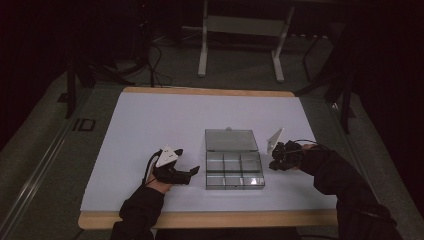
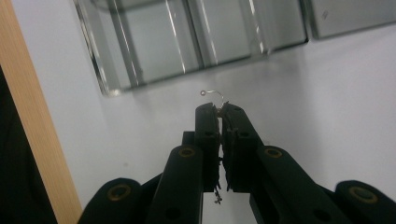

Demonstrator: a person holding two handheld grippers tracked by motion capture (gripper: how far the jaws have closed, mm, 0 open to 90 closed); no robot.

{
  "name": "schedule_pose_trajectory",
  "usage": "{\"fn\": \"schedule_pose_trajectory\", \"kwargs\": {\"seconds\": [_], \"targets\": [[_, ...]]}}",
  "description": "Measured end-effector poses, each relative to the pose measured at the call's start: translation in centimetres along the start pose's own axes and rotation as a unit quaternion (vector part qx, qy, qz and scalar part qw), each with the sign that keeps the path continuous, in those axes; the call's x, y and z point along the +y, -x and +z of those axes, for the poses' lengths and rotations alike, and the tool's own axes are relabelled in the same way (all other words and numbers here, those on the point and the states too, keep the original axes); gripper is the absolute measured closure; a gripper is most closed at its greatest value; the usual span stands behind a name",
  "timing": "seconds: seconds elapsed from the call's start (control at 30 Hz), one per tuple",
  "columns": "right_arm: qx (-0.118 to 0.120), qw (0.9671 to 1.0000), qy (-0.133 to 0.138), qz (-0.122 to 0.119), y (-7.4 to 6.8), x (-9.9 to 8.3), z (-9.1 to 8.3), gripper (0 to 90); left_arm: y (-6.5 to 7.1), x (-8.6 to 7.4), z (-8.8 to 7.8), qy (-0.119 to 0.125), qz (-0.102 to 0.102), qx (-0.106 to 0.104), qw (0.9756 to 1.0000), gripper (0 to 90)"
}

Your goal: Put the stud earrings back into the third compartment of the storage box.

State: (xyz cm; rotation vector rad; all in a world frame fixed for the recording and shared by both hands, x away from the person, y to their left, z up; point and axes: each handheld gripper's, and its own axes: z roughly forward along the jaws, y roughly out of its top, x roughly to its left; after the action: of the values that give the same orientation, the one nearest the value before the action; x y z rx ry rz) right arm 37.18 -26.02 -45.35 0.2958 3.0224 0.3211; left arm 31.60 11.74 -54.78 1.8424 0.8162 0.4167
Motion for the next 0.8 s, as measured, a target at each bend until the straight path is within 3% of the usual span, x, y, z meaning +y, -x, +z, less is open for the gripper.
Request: {"fn": "schedule_pose_trajectory", "kwargs": {"seconds": [0.23,0.53,0.8], "targets": [[-0.005,0.9990,0.044,-0.002,0.1,0.8,-0.2,85.1,-0.1,0.0,-0.1,0.003,-0.003,-0.005,1.0000,9.7],[-0.011,0.9954,0.094,-0.016,0.3,1.8,0.4,85.1,-0.1,0.0,-0.1,0.004,-0.002,-0.005,1.0000,9.7],[-0.008,0.9949,0.098,-0.019,0.7,2.4,1.7,85.5,0.0,0.0,0.0,0.003,0.000,-0.005,1.0000,9.7]]}}
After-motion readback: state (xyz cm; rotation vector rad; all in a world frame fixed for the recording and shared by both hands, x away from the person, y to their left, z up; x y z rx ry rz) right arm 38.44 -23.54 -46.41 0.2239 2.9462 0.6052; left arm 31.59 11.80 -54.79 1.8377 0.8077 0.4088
